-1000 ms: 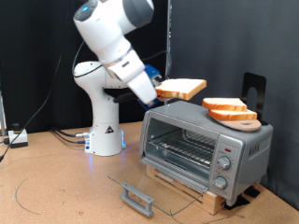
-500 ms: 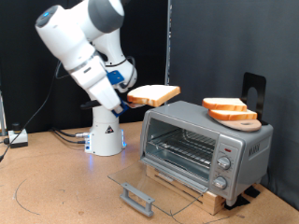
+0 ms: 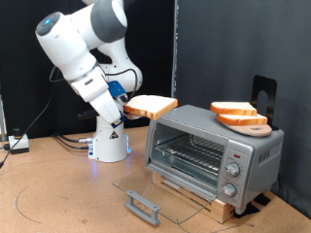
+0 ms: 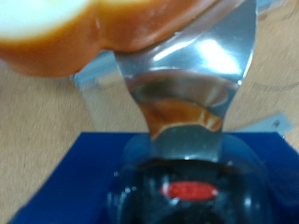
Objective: Make a piece of toast with the oven
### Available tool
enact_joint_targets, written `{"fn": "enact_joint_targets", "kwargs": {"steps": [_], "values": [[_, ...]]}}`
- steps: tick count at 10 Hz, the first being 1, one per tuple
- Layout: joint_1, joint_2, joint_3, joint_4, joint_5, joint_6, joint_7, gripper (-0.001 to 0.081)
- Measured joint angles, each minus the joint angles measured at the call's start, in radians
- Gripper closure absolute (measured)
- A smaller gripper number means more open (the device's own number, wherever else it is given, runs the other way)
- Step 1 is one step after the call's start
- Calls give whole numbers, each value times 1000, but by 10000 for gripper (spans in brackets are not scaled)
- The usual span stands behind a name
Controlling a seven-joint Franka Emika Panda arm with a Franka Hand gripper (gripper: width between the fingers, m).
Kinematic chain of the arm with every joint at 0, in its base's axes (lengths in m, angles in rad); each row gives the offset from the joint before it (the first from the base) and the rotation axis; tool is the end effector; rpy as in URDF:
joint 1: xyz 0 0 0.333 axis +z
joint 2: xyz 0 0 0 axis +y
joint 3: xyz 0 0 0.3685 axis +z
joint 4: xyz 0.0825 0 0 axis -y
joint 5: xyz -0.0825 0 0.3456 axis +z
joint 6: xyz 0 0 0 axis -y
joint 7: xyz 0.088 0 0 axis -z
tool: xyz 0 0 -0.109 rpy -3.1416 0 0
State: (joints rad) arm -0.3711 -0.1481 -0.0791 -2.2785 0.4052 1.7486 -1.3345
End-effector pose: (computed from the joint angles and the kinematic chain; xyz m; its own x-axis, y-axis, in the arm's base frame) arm 0.3834 -0.1465 0.4687 0.7572 0.6056 0.2447 0.6411 -0.6174 -0.4559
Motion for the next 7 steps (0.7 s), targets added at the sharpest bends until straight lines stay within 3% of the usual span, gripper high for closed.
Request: {"fn": "enact_joint_targets", "kwargs": {"steps": [7], "values": [[13,74,59,-99,-16,260,1,409]]}}
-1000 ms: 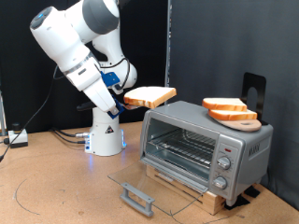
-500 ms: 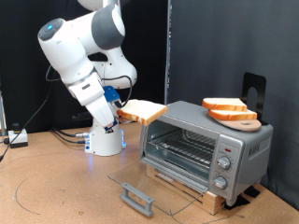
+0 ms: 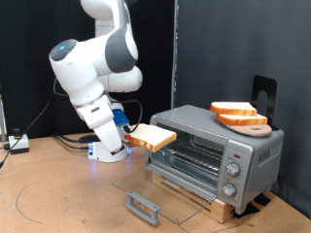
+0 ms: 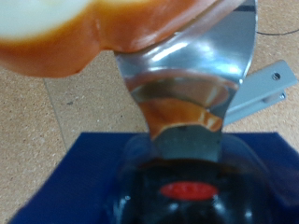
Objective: Make a piece of toast with the oven
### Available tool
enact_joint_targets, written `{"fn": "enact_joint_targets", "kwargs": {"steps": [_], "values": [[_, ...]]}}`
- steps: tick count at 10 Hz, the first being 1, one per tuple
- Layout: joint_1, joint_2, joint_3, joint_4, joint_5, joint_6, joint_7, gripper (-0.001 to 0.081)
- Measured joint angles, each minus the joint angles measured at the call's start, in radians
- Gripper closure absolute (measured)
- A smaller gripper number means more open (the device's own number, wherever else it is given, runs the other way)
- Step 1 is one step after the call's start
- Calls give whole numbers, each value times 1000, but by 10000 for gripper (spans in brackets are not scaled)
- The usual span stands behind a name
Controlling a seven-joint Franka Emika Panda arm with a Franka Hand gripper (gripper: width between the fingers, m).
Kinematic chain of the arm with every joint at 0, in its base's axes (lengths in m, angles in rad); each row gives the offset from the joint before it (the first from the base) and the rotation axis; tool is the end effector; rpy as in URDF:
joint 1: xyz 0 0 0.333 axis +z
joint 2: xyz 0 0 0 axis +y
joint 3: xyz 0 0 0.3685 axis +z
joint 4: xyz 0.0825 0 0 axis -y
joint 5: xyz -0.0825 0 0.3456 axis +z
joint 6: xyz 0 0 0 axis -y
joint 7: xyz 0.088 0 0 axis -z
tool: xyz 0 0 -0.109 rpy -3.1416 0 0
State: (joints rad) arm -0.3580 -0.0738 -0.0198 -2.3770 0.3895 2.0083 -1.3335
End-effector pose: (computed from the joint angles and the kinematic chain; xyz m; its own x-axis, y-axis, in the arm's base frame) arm 0.4016 -0.1344 0.4104 0.7514 0.6282 0.2018 0.6521 -0.6604 -0.3724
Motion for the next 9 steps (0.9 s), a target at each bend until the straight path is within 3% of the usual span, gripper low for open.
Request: {"fn": "enact_joint_targets", "kwargs": {"steps": [4,9], "values": [[39,-16,72,-74,16,81,0,409],[96,-85,161,-173,61,217,16,409]]}}
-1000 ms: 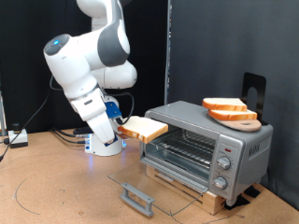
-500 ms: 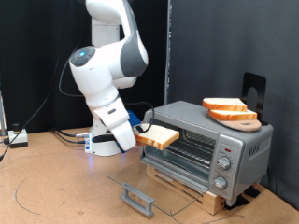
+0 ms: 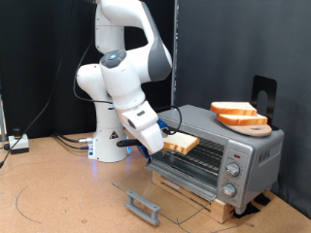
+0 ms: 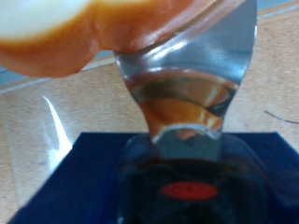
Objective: Make a piece of toast with the oven
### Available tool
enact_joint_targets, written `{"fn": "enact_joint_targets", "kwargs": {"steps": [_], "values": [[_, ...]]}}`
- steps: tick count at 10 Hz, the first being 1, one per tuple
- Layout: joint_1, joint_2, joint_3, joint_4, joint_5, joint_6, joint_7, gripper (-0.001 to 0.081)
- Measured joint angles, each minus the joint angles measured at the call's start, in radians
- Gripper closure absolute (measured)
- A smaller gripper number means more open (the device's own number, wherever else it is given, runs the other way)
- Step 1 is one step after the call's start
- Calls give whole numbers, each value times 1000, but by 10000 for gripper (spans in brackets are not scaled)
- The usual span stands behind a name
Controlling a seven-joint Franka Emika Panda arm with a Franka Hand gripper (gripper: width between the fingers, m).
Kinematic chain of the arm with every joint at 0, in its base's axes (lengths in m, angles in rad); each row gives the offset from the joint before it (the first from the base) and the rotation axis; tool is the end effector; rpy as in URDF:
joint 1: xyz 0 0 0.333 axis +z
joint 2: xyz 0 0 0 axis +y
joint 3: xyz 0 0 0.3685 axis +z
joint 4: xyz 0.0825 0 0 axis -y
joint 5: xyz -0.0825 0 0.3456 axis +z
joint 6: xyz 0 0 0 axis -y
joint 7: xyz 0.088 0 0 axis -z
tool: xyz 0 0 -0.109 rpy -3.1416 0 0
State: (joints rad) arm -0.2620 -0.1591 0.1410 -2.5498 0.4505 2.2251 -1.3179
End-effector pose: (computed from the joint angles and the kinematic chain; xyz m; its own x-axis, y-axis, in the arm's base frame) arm 0.3895 -0.0323 0.3928 0.6394 0.7376 0.2172 0.7659 -0.5860 -0.2645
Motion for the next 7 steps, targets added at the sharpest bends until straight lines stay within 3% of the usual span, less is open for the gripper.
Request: {"fn": "enact_joint_targets", "kwargs": {"steps": [3,7], "values": [[51,-54,56,-67,66,205,-29,409],[77,-103,101,-100,70,228,-21,409]]}}
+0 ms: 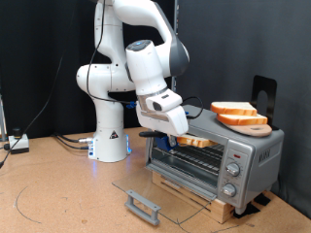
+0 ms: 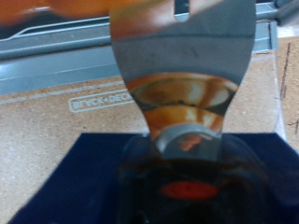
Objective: Make a piece of toast with the oven
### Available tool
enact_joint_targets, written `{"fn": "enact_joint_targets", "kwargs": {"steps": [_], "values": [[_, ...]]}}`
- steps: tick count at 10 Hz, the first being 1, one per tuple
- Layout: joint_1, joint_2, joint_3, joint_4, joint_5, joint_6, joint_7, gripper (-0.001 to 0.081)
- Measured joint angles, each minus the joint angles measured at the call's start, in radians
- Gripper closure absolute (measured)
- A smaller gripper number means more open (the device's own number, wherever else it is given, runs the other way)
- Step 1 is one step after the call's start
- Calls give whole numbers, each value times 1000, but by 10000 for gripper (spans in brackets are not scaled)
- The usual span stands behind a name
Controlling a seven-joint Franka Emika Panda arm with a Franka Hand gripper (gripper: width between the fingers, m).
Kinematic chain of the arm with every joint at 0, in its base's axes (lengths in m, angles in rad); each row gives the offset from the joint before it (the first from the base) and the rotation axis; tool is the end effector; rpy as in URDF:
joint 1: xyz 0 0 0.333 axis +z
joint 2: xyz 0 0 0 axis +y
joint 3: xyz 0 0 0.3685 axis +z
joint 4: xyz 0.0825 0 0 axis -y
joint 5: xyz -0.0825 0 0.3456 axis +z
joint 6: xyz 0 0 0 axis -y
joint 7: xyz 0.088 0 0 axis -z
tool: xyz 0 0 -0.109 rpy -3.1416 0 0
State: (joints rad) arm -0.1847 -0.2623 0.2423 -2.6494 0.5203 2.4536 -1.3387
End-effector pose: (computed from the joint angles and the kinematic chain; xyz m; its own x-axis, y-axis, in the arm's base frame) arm 0.3760 0.0240 0.4092 0.5282 0.8021 0.2787 0.8423 -0.5366 -0.0519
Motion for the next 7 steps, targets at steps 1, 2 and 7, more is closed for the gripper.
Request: {"fn": "enact_joint_targets", "kwargs": {"steps": [1,2,7], "values": [[-3,-5,7,-18,-26,0,6,409],[-10,-5,10,-41,-72,2,27,409],[-58,39,9,-106,-146,108,64,409]]}}
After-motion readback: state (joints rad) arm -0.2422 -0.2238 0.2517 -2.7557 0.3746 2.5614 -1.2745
